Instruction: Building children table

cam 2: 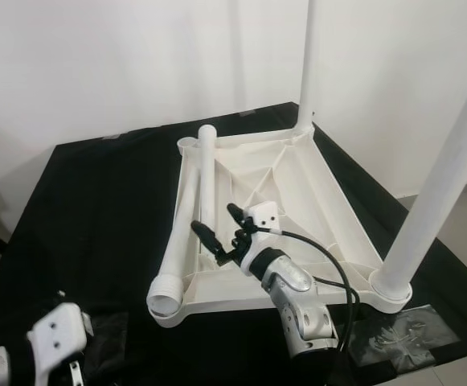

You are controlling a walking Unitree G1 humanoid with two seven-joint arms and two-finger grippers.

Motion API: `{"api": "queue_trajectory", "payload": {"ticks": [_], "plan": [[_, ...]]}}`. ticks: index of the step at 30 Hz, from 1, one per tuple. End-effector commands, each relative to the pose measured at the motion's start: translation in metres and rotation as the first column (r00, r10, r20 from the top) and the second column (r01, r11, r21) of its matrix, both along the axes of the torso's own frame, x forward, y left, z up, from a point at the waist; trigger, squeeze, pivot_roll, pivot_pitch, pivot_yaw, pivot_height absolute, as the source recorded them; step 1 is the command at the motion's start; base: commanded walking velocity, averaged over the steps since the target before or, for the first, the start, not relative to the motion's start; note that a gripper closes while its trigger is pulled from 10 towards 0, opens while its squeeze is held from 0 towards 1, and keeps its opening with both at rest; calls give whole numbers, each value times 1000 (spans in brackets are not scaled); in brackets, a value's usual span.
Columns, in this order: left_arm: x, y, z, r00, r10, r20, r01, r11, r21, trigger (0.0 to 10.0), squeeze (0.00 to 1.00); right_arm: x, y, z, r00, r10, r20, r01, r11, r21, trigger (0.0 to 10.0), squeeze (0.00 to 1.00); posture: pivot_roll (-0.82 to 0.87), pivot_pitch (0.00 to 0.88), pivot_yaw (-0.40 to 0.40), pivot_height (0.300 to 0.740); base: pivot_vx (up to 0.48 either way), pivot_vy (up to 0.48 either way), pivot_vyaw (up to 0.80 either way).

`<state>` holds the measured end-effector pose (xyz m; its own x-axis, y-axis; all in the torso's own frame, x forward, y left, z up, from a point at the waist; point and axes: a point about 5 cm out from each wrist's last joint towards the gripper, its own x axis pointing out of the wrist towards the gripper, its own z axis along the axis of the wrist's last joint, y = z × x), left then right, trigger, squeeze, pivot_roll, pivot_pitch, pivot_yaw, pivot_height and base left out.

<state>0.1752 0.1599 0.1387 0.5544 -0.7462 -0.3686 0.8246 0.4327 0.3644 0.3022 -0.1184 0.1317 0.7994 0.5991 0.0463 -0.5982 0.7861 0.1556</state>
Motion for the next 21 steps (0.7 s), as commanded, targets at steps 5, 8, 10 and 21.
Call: {"api": "queue_trajectory", "payload": {"ticks": [5,8,10,21], "plan": [[13,-11,-10,998,3,69,-11,993,116,10000,0,-1,3,-1,1000,3,-13,-3,1000,7,10000,0,-92,14,92,740,0,0,0],[20,-15,-10,994,9,109,-25,989,147,10000,0,-1,3,-1,1000,3,-15,-3,1000,7,10000,0,-92,14,92,740,0,0,0],[26,-17,-9,988,24,149,-50,984,170,10000,0,-2,3,-1,1000,3,-17,-3,1000,7,10000,0,-97,14,96,740,0,0,0],[44,-19,1,950,108,294,-167,969,182,10000,0,-3,3,-1,1000,4,-21,-3,1000,13,10000,0,-98,15,103,740,0,0,0]]}}
